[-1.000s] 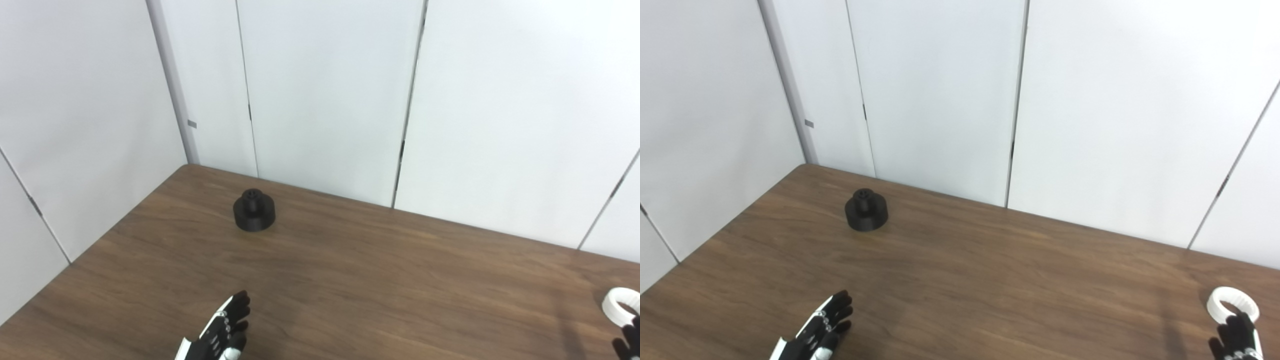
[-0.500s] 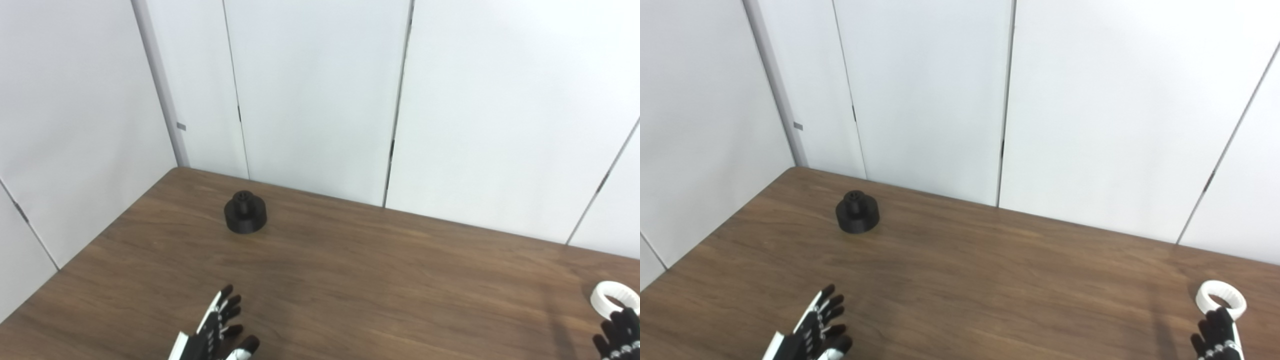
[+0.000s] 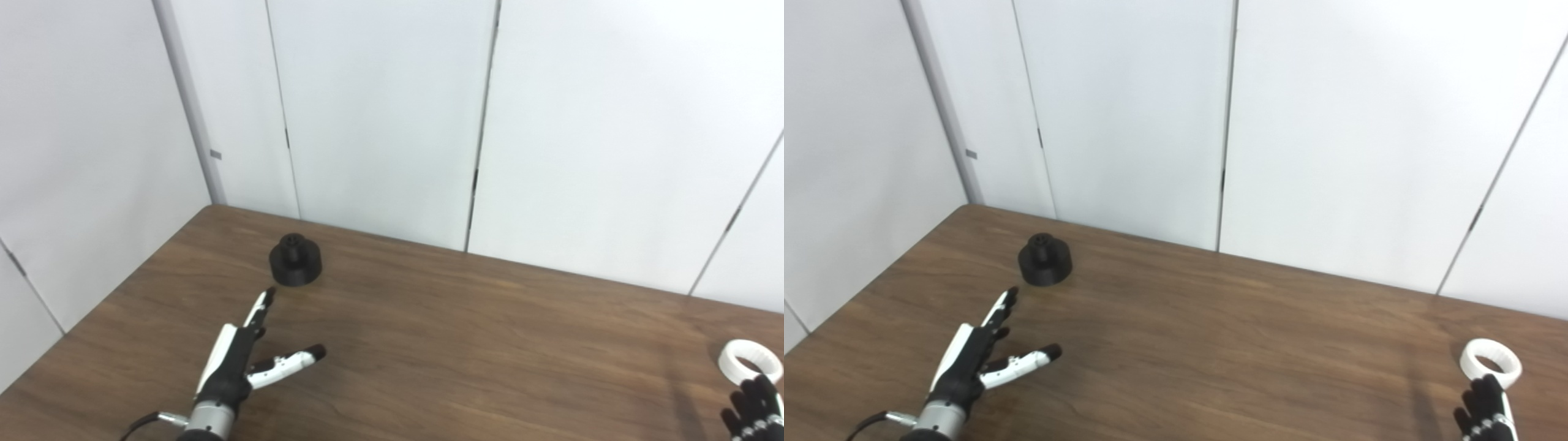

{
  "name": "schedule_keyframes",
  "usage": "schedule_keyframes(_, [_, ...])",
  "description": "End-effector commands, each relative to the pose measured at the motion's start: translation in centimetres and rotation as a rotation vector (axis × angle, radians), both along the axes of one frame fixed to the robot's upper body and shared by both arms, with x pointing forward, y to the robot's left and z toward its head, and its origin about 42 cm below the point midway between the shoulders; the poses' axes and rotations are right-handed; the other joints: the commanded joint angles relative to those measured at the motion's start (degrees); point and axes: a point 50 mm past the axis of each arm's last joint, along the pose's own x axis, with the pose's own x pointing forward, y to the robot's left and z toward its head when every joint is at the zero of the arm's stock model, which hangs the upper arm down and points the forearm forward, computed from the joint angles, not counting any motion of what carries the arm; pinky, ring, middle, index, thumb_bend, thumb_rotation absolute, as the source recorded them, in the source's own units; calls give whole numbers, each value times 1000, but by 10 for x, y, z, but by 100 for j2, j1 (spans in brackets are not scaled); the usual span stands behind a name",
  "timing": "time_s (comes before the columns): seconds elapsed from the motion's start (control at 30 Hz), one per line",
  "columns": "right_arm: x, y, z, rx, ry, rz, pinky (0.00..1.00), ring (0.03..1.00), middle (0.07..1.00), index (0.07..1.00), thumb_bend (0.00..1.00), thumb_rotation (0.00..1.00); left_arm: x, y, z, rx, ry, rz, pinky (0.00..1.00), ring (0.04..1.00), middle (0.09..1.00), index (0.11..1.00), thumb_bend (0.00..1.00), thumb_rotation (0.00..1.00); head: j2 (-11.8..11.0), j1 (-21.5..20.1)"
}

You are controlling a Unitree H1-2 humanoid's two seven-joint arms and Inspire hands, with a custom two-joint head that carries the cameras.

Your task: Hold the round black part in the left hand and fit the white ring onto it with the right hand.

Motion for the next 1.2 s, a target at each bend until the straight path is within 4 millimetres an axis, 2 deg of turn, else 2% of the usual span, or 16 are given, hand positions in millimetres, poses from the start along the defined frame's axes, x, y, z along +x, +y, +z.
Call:
schedule_keyframes(0.0, [-83,4,-36,49,180,-40,1000,1000,1000,1000,645,1000,20,12,12,108,-24,20,845,965,994,1000,984,435,-4,-29])
schedule_keyframes(0.1, [-84,3,-33,44,179,-38,1000,1000,1000,1000,643,1000,30,19,3,144,-1,47,827,946,983,987,989,418,-2,-11])
schedule_keyframes(0.2, [-83,3,-32,47,182,-40,1000,1000,1000,1000,649,1000,37,22,-2,156,6,63,864,960,991,992,1000,418,9,-1])
schedule_keyframes(0.43, [-82,1,-32,40,179,-35,1000,1000,1000,1000,642,1000,62,38,-7,196,-14,100,878,966,978,984,1000,397,19,15])
schedule_keyframes(0.7, [-81,0,-32,38,180,-35,1000,1000,1000,1000,645,1000,88,55,1,335,-27,131,996,1000,996,952,1000,459,38,23])
schedule_keyframes(0.9, [-82,0,-33,27,180,-39,1000,1000,1000,1000,648,1000,105,64,19,389,-43,143,1000,1000,985,929,1000,464,44,14])
schedule_keyframes(1.03, [-81,1,-33,31,181,-37,1000,1000,1000,1000,650,1000,108,66,33,366,-53,147,1000,1000,987,934,1000,495,51,55])
schedule_keyframes(1.17, [-80,2,-34,38,180,-33,1000,1000,1000,1000,634,1000,108,68,39,359,-54,155,1000,1000,990,938,1000,494,54,92])
